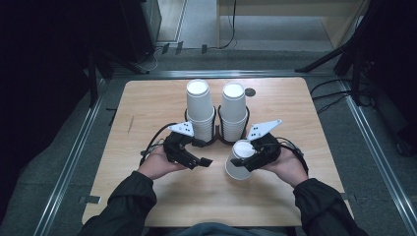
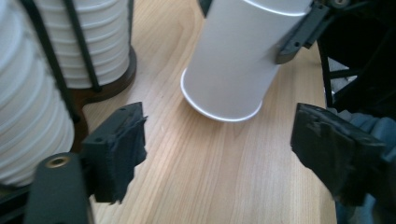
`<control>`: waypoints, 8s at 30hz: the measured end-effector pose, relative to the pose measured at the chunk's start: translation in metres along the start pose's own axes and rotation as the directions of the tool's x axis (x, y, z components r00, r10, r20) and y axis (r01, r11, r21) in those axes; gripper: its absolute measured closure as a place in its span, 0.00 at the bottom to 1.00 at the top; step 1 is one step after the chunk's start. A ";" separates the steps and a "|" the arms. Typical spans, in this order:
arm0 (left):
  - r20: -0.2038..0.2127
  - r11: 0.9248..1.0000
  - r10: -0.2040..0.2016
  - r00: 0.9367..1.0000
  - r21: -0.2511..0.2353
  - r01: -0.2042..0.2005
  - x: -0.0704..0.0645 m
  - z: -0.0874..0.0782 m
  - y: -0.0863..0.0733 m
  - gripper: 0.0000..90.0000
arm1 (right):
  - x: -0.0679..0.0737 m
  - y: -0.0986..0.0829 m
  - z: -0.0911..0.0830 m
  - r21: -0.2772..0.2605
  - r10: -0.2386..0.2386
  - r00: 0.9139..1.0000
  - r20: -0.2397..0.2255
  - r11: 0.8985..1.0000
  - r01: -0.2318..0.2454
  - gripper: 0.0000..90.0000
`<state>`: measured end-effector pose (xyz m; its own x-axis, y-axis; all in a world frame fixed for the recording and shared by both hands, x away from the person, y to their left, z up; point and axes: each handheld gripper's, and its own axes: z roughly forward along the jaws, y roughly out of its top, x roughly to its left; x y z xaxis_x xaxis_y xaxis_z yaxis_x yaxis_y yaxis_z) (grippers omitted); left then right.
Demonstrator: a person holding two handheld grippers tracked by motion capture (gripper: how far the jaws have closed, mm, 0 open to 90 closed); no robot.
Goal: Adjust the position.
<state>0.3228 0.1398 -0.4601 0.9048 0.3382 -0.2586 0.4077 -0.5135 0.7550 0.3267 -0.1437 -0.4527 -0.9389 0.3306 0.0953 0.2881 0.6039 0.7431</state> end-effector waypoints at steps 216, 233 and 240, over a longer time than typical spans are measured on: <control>0.029 0.990 0.135 0.990 -0.050 -0.133 -0.012 0.013 0.009 0.00 | 0.012 0.029 -0.026 -0.228 -0.101 0.982 -0.161 0.972 0.063 0.27; 0.060 0.987 0.144 0.988 -0.079 -0.139 -0.015 0.006 0.012 0.10 | 0.014 0.029 -0.023 -0.255 -0.116 0.976 -0.183 0.965 0.067 0.26; 0.066 0.989 0.138 0.988 -0.063 -0.134 -0.014 0.002 0.013 0.11 | 0.013 0.029 -0.023 -0.243 -0.080 0.981 -0.178 0.969 0.035 0.15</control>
<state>0.3160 0.1273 -0.4477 0.9586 0.2108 -0.1912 0.2741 -0.5033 0.8194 0.3189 -0.1390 -0.4150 -0.9775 0.1463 0.1519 0.2004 0.4212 0.8846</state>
